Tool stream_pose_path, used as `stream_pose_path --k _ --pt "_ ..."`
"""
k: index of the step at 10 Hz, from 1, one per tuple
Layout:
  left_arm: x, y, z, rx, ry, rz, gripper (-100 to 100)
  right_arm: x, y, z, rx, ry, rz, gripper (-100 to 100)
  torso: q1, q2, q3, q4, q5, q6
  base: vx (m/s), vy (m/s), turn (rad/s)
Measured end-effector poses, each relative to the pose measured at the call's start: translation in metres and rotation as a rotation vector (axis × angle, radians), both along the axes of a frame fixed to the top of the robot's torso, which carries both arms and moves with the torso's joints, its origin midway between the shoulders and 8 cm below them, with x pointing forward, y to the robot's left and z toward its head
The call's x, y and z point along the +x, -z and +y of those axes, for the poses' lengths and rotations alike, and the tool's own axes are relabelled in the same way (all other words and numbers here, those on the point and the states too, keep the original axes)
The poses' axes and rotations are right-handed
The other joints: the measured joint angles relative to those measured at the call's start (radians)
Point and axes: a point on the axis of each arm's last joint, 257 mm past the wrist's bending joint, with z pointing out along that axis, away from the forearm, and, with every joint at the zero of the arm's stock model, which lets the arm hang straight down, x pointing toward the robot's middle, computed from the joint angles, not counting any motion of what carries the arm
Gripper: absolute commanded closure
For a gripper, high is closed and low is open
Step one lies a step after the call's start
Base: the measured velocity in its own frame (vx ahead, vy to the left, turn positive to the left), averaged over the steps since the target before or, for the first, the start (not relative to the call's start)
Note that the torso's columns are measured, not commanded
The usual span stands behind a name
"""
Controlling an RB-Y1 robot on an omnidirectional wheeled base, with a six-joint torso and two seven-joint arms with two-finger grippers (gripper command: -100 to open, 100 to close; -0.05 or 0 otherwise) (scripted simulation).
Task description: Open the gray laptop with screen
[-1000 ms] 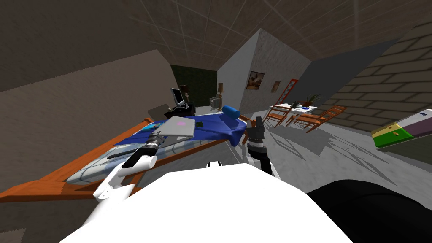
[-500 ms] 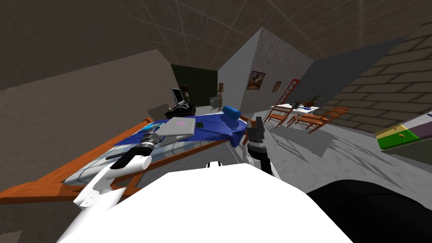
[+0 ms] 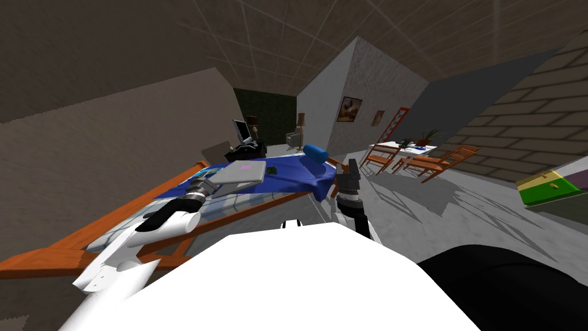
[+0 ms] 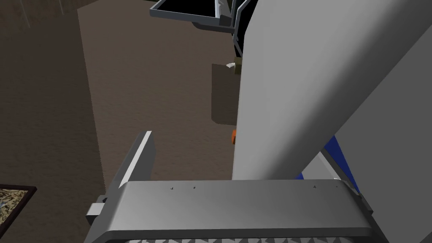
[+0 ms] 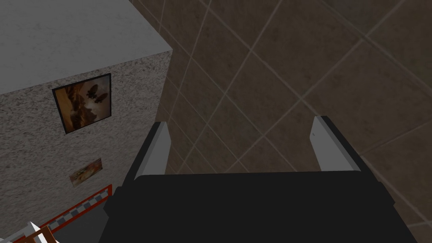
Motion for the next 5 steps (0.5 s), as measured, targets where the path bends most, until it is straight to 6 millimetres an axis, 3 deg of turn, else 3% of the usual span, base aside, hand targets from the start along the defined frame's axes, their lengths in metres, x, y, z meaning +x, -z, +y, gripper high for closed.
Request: stream_pose_path --k 5 --pt "-0.0005 0.0038 0.0005 -0.004 -0.002 0.008 0 0.0 0.0 0.0 0.0 0.0 0.0 0 0.0 -0.001 0.0 0.0 0.0 0.0 0.0 0.0 0.0"
